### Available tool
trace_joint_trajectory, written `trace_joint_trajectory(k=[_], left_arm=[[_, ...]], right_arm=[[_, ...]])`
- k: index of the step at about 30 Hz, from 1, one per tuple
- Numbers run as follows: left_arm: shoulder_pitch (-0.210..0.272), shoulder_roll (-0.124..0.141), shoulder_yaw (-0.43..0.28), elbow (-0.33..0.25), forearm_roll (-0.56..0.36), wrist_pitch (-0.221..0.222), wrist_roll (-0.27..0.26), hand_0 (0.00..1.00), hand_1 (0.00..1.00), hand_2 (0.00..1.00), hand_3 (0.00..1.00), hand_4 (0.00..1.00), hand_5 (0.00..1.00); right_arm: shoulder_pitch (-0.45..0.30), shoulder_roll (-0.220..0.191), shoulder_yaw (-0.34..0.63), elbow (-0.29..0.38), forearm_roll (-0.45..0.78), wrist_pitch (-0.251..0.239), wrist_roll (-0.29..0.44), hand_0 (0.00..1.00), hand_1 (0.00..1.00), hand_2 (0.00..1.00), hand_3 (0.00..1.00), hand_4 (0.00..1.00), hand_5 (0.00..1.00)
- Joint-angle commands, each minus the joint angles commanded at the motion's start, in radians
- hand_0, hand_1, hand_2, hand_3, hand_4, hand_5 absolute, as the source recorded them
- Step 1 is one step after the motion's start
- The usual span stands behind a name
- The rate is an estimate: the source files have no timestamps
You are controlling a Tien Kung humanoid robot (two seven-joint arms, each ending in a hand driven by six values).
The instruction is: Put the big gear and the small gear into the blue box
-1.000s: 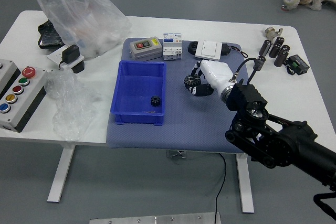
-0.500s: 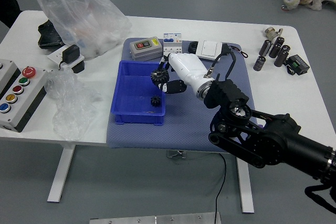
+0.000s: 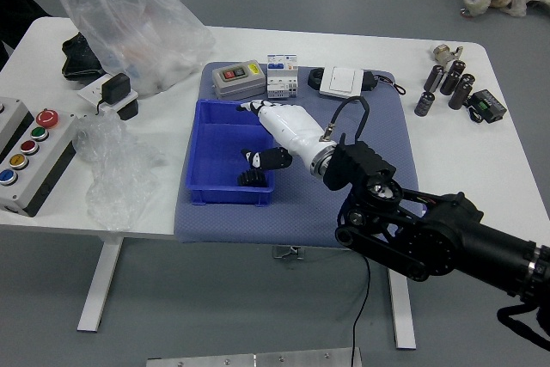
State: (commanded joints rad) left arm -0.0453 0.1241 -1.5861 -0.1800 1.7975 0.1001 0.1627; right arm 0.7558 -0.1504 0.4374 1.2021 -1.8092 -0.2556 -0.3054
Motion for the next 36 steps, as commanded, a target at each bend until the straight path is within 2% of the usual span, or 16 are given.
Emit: trace_joint_trajectory(k=[3, 6, 8, 12, 13, 17, 18, 19, 24, 25, 30, 31, 36], left_arm=[[0.001, 0.000, 0.000, 0.000, 0.000, 0.000, 0.000, 0.624, 0.513, 0.529, 0.644, 0.659, 0.382], [0.002, -0.001, 0.000, 0.000, -0.002, 0.000, -0.002, 0.624, 0.513, 0.529, 0.644, 0.659, 0.382], [0.002, -0.002, -0.001, 0.000, -0.002, 0.000, -0.002, 0.624, 0.513, 0.529, 0.643, 0.658, 0.378], [0.002, -0.005, -0.004, 0.000, -0.005, 0.002, -0.004, 0.624, 0.513, 0.529, 0.643, 0.658, 0.378], [0.002, -0.006, -0.004, 0.000, -0.006, 0.002, -0.005, 0.624, 0.512, 0.529, 0.642, 0.656, 0.372], [0.002, -0.011, -0.004, 0.000, -0.007, 0.004, -0.008, 0.624, 0.512, 0.529, 0.642, 0.656, 0.372], [0.001, -0.012, -0.002, 0.000, -0.008, 0.004, -0.009, 0.624, 0.512, 0.529, 0.642, 0.656, 0.372], [0.001, -0.013, 0.001, 0.000, -0.011, 0.004, -0.011, 0.624, 0.513, 0.528, 0.642, 0.656, 0.372], [0.000, -0.016, 0.030, 0.000, -0.038, 0.006, -0.027, 0.624, 0.513, 0.528, 0.642, 0.656, 0.372], [0.001, -0.017, 0.038, 0.000, -0.045, 0.006, -0.031, 0.624, 0.507, 0.523, 0.641, 0.656, 0.369], [0.002, -0.022, 0.049, 0.000, -0.054, 0.005, -0.037, 0.624, 0.507, 0.523, 0.641, 0.656, 0.369], [0.001, -0.022, 0.048, 0.000, -0.052, 0.005, -0.037, 0.624, 0.468, 0.492, 0.641, 0.655, 0.365], [-0.008, -0.015, 0.060, 0.000, -0.062, 0.003, -0.046, 0.624, 0.468, 0.492, 0.641, 0.655, 0.365]], right_arm=[[-0.014, -0.003, 0.035, 0.008, -0.003, -0.029, 0.018, 0.775, 0.894, 0.993, 0.998, 0.672, 0.201], [-0.047, -0.017, 0.103, 0.028, 0.020, -0.078, 0.045, 0.775, 0.894, 0.993, 0.998, 0.672, 0.201], [-0.078, -0.033, 0.154, 0.047, 0.062, -0.115, 0.074, 0.756, 0.871, 0.956, 0.990, 0.658, 0.193], [-0.157, -0.067, 0.270, 0.088, 0.176, -0.197, 0.159, 0.756, 0.871, 0.956, 0.990, 0.658, 0.193], [-0.174, -0.073, 0.297, 0.094, 0.204, -0.213, 0.180, 0.737, 0.810, 0.883, 0.905, 0.680, 0.238], [-0.253, -0.092, 0.419, 0.110, 0.340, -0.255, 0.285, 0.737, 0.810, 0.883, 0.905, 0.680, 0.238], [-0.271, -0.095, 0.445, 0.111, 0.372, -0.254, 0.311, 0.737, 0.810, 0.883, 0.905, 0.680, 0.238], [-0.290, -0.099, 0.473, 0.110, 0.408, -0.250, 0.339, 0.763, 0.761, 0.813, 0.842, 0.711, 0.289], [-0.401, -0.117, 0.621, 0.118, 0.598, -0.201, 0.486, 0.763, 0.761, 0.813, 0.842, 0.711, 0.289], [-0.425, -0.122, 0.649, 0.123, 0.634, -0.189, 0.513, 0.774, 0.723, 0.760, 0.725, 0.745, 0.411], [-0.533, -0.143, 0.782, 0.140, 0.802, -0.152, 0.622, 0.774, 0.723, 0.760, 0.725, 0.745, 0.411], [-0.555, -0.145, 0.807, 0.143, 0.829, -0.148, 0.642, 0.776, 0.712, 0.745, 0.692, 0.756, 0.450], [-0.623, -0.146, 0.937, 0.166, 0.950, -0.134, 0.686, 0.776, 0.712, 0.745, 0.692, 0.756, 0.450]])
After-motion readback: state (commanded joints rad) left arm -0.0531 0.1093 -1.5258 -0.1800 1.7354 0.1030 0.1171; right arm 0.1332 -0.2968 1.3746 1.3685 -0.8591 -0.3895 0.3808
